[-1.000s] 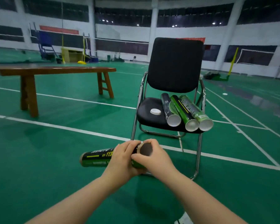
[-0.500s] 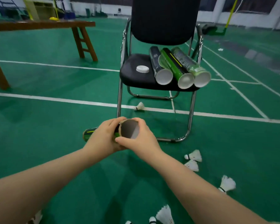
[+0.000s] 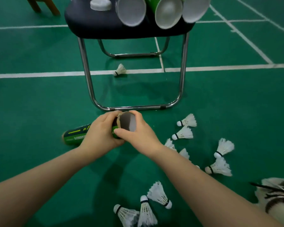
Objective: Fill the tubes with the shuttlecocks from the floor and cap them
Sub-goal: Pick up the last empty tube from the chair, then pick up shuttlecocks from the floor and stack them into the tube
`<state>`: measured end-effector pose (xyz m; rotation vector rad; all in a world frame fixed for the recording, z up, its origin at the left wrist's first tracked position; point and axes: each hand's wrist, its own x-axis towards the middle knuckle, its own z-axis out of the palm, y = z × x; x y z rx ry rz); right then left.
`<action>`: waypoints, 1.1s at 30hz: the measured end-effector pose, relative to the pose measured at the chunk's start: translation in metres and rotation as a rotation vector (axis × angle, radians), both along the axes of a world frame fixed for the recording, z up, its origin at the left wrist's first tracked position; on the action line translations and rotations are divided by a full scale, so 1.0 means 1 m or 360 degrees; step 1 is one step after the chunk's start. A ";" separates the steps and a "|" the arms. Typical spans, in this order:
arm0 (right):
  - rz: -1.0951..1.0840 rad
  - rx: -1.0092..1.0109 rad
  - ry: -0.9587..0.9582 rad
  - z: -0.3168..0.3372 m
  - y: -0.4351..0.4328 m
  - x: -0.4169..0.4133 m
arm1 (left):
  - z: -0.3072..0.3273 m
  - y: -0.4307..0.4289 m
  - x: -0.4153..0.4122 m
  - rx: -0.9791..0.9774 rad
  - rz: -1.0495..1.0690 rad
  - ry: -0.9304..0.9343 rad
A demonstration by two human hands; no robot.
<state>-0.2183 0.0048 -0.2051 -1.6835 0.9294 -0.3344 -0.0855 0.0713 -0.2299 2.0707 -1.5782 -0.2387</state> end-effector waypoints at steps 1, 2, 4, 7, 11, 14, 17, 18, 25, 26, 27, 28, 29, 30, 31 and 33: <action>0.0009 0.0028 0.0016 -0.006 -0.004 -0.003 | -0.007 -0.004 -0.004 -0.0011 -0.0009 -0.0029; 0.0021 0.0066 0.0017 -0.013 -0.010 -0.006 | -0.014 -0.008 -0.008 -0.0032 -0.0005 -0.0041; 0.0052 0.0196 -0.0041 -0.023 -0.020 -0.013 | -0.023 -0.015 -0.016 -0.0067 0.0025 -0.0046; 0.0098 0.0449 -0.0144 -0.035 -0.037 -0.028 | -0.031 -0.022 -0.021 -0.0042 0.0054 -0.0084; -0.0408 0.0301 0.0093 -0.080 -0.069 -0.066 | -0.034 -0.031 -0.024 0.0019 0.0085 -0.0109; -0.0564 -0.0079 0.0709 -0.125 -0.075 -0.094 | -0.040 -0.035 -0.032 0.0017 0.0098 -0.0137; -0.0478 -0.0200 0.0894 -0.153 -0.067 -0.104 | -0.051 -0.037 -0.041 0.0047 0.0097 -0.0185; -0.0443 -0.0257 0.0970 -0.160 -0.065 -0.105 | -0.054 -0.037 -0.043 0.0066 0.0092 -0.0206; -0.0753 -0.0511 0.0724 -0.158 -0.065 -0.101 | -0.068 -0.034 -0.053 0.0135 0.0047 -0.0271; -0.0899 -0.0482 0.0448 -0.148 -0.065 -0.100 | -0.068 -0.035 -0.052 0.0128 0.0055 -0.0271; -0.1017 -0.0428 0.0156 -0.136 -0.062 -0.098 | -0.067 -0.037 -0.051 0.0125 0.0065 -0.0267; -0.1082 -0.0395 -0.0098 -0.122 -0.059 -0.094 | -0.066 -0.039 -0.049 0.0121 0.0074 -0.0259; -0.1094 -0.0408 -0.0276 -0.109 -0.056 -0.088 | -0.064 -0.041 -0.048 0.0116 0.0085 -0.0251; -0.1047 -0.0452 -0.0381 -0.098 -0.052 -0.082 | -0.063 -0.044 -0.048 0.0111 0.0099 -0.0240; -0.0946 -0.0496 -0.0422 -0.089 -0.049 -0.076 | -0.061 -0.046 -0.047 0.0108 0.0114 -0.0231; -0.0654 -0.0573 -0.0384 -0.078 -0.042 -0.065 | -0.059 -0.049 -0.048 0.0103 0.0142 -0.0222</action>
